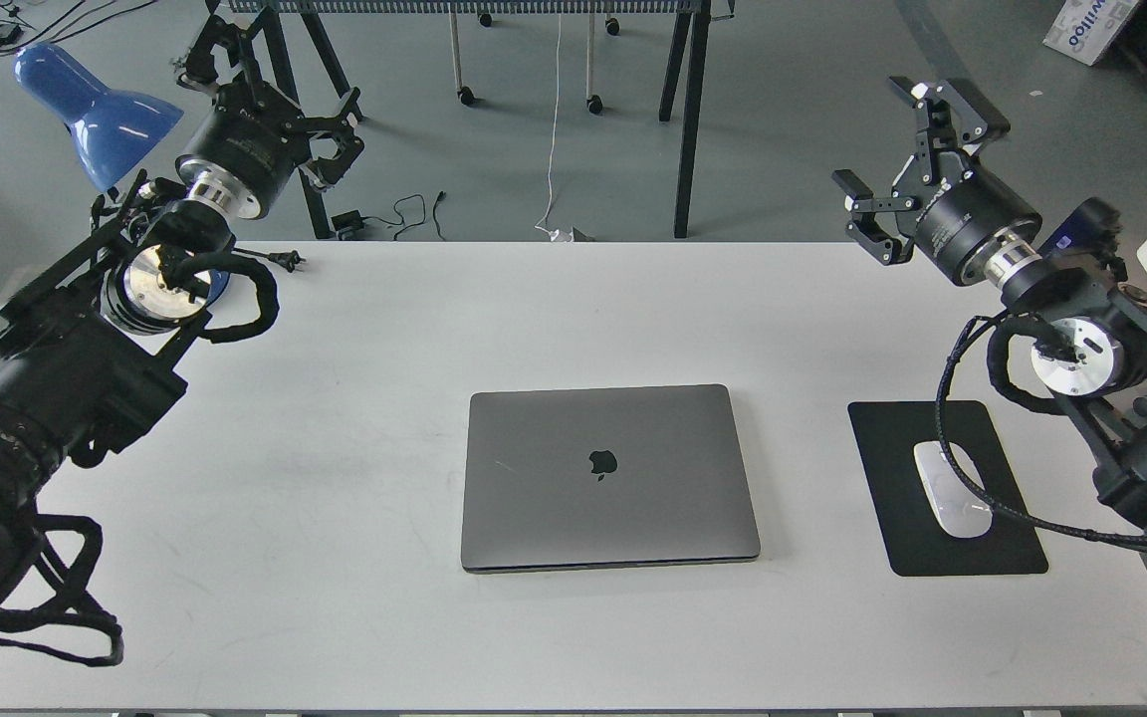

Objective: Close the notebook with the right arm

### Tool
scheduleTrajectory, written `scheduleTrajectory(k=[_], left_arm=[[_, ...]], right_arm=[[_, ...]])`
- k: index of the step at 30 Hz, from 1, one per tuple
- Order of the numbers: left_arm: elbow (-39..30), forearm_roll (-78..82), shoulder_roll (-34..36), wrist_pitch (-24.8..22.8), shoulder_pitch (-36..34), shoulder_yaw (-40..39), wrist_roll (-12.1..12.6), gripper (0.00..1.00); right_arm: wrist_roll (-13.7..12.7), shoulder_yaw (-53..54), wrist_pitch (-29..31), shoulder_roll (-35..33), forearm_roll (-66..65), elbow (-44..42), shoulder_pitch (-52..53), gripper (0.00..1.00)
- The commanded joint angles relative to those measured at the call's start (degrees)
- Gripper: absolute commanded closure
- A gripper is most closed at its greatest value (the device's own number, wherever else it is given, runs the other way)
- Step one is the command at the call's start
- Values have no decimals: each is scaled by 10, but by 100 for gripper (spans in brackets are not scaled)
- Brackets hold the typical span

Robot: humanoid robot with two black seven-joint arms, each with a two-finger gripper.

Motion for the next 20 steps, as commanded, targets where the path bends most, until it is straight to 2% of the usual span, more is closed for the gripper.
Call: scheduleTrajectory(k=[1, 4, 9, 14, 20], left_arm=[[0, 0, 0, 0, 0, -1, 0, 0], [0, 0, 0, 0, 0, -1, 0, 0], [0, 0, 0, 0, 0, 0, 0, 0], [0, 0, 0, 0, 0, 0, 0, 0], [0, 0, 0, 0, 0, -1, 0, 0]], right_arm=[[-1, 34, 5, 38, 11, -73, 29, 0], [-10, 59, 22, 66, 69, -120, 36, 0], [-31, 53, 41, 75, 194, -131, 40, 0], [-20, 53, 40, 94, 199, -132, 39, 0], [-19, 51, 44, 88, 199, -130, 40, 0]])
